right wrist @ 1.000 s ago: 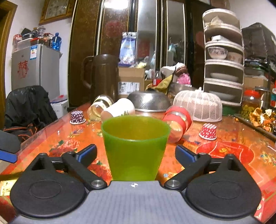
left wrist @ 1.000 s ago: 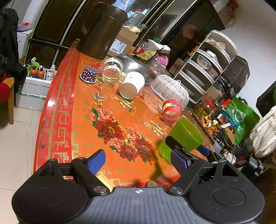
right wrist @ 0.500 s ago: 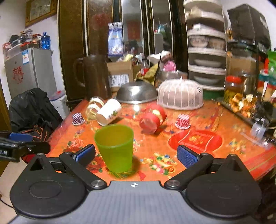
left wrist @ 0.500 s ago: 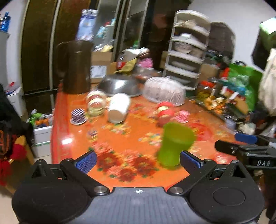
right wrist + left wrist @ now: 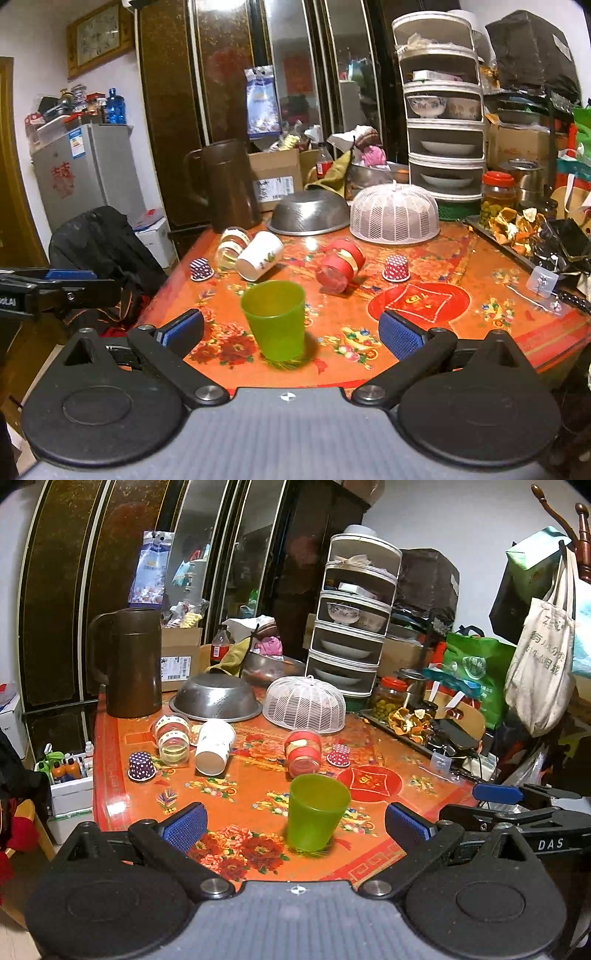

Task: Flip cup upright

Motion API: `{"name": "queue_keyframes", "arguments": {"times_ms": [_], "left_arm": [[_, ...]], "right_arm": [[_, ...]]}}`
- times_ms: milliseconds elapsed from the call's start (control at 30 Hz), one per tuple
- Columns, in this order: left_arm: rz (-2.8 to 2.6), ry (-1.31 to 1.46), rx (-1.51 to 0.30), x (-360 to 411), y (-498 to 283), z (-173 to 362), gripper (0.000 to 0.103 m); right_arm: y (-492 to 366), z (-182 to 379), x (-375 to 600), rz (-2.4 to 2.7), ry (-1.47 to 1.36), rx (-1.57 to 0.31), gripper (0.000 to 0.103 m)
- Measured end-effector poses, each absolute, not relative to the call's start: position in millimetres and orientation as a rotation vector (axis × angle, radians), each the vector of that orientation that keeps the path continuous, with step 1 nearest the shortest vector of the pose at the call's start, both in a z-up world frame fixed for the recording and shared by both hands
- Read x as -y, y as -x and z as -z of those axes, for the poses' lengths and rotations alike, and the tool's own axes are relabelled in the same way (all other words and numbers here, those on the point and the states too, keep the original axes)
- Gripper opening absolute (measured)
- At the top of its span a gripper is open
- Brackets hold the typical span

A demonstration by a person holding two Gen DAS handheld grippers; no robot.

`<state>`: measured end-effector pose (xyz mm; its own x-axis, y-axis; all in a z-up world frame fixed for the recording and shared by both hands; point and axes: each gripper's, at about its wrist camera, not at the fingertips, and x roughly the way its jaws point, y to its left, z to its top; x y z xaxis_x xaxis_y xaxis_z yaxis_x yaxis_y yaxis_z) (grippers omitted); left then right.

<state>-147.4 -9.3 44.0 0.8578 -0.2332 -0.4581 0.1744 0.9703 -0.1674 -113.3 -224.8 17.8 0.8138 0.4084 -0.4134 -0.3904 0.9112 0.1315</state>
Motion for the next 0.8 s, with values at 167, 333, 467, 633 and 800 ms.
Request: {"name": "queue_keyframes", "arguments": {"times_ms": [167,333,467,633,800], "left_arm": [[0.228,0.112,-0.504,14.7,147.5,-43.0,0.103],[0.229,0.104,-0.515,19.2,146.2,-43.3,0.103],[0.231,0.105,-0.524,19.8,144.6,-41.8,0.103],[0.230,0.106,-0.533,19.9,142.5,-39.9,0.103],[0.232,0.108,-0.540,19.8,141.1,-38.2,0.103]], "right_arm": [[111.8,-17.9,222.4,-0.449,-0.030,-0.452,0.102],[109.7,-15.4,225.7,-0.455,-0.049,-0.458,0.102],[109.6,-12.3,223.1,-0.457,-0.044,-0.466,0.102],[112.6,-11.6,221.0,-0.462,-0.029,-0.466,0.102],[112.1,-11.6,221.5,-0.459,-0.034,-0.466,0.102]]}}
